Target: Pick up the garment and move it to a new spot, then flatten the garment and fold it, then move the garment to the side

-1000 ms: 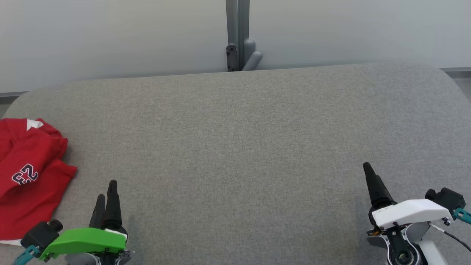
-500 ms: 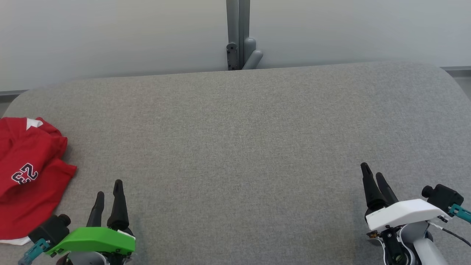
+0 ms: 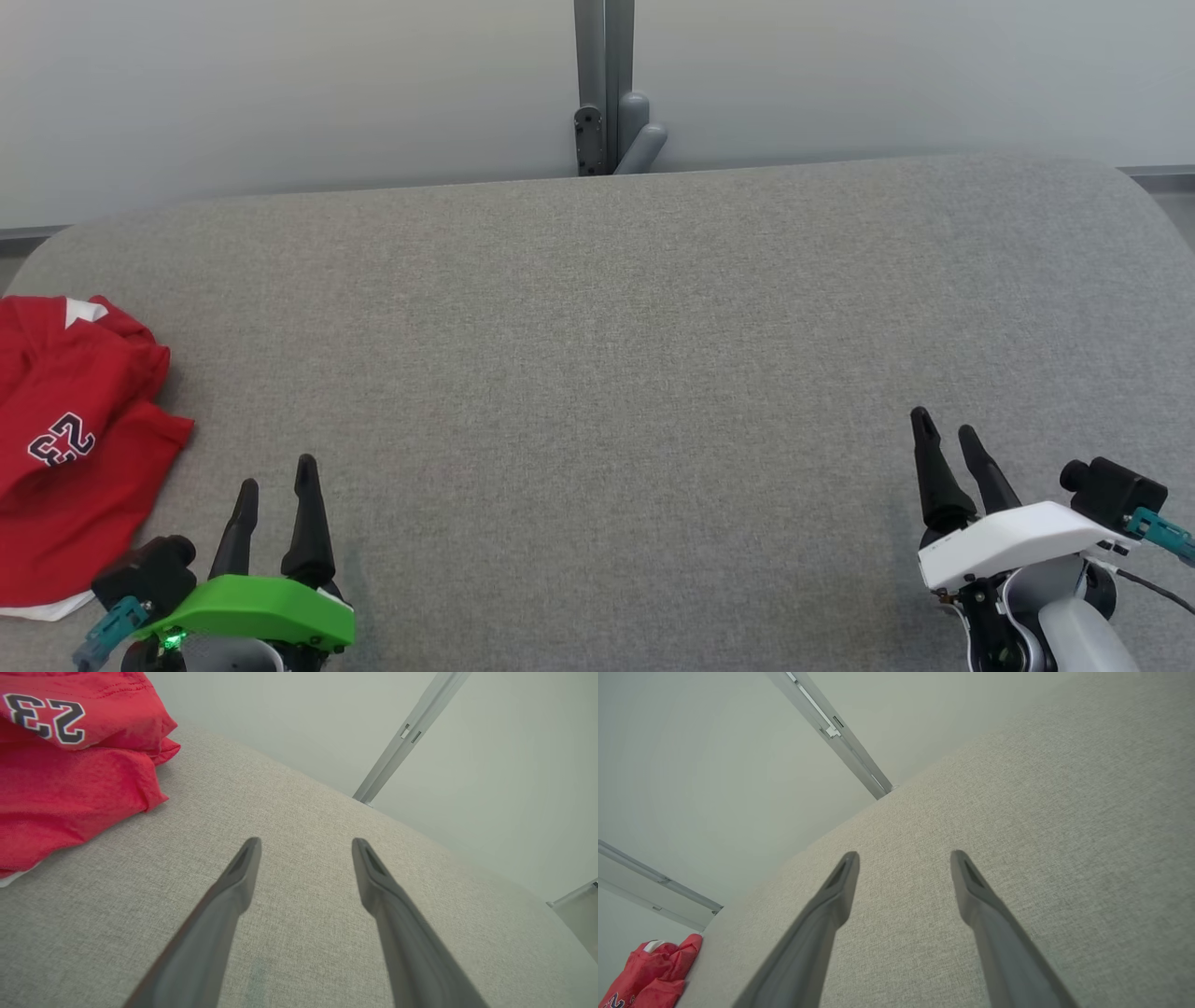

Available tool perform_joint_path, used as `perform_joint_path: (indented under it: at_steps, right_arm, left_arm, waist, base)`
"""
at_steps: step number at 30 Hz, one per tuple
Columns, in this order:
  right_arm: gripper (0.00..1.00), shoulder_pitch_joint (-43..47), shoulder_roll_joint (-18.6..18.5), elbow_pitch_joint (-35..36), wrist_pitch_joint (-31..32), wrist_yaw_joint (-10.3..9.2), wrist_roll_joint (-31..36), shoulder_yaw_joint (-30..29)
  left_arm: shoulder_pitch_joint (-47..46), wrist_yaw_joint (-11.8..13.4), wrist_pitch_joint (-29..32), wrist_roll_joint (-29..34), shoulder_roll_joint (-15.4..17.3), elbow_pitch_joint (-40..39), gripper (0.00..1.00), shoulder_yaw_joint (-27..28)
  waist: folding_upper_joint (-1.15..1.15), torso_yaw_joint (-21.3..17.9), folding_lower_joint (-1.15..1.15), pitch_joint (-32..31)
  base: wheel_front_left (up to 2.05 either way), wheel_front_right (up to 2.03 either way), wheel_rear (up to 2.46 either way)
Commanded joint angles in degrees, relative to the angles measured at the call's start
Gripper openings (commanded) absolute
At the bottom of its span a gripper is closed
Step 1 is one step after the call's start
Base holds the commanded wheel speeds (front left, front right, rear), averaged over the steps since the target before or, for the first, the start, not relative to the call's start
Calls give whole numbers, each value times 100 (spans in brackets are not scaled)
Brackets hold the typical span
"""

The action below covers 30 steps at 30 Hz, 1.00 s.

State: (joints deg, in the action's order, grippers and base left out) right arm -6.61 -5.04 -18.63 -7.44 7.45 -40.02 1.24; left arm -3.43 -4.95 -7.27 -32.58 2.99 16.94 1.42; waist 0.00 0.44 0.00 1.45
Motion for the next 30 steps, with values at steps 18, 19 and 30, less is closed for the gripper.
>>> perform_joint_path:
  at_steps: [18, 19, 30]
  right_arm:
    - [100, -128, -79, -19, -306, 4, 1138, 151]
    - [100, -129, -78, -20, -317, 4, 1188, 158]
    - [100, -142, -86, -53, -445, 4, 1663, 215]
  left_arm:
    - [56, 69, -317, 1178, 104, 72, 100, -88]
    - [58, 75, -331, 1234, 106, 76, 100, -88]
    - [43, 111, -461, 1777, 108, 91, 100, -97]
  waist:
    - [0, -7, 0, -34]
    - [0, -8, 0, -34]
    - [0, -8, 0, -18]
  base:
    - [0, 0, 0]
    - [0, 0, 0]
    - [0, 0, 0]
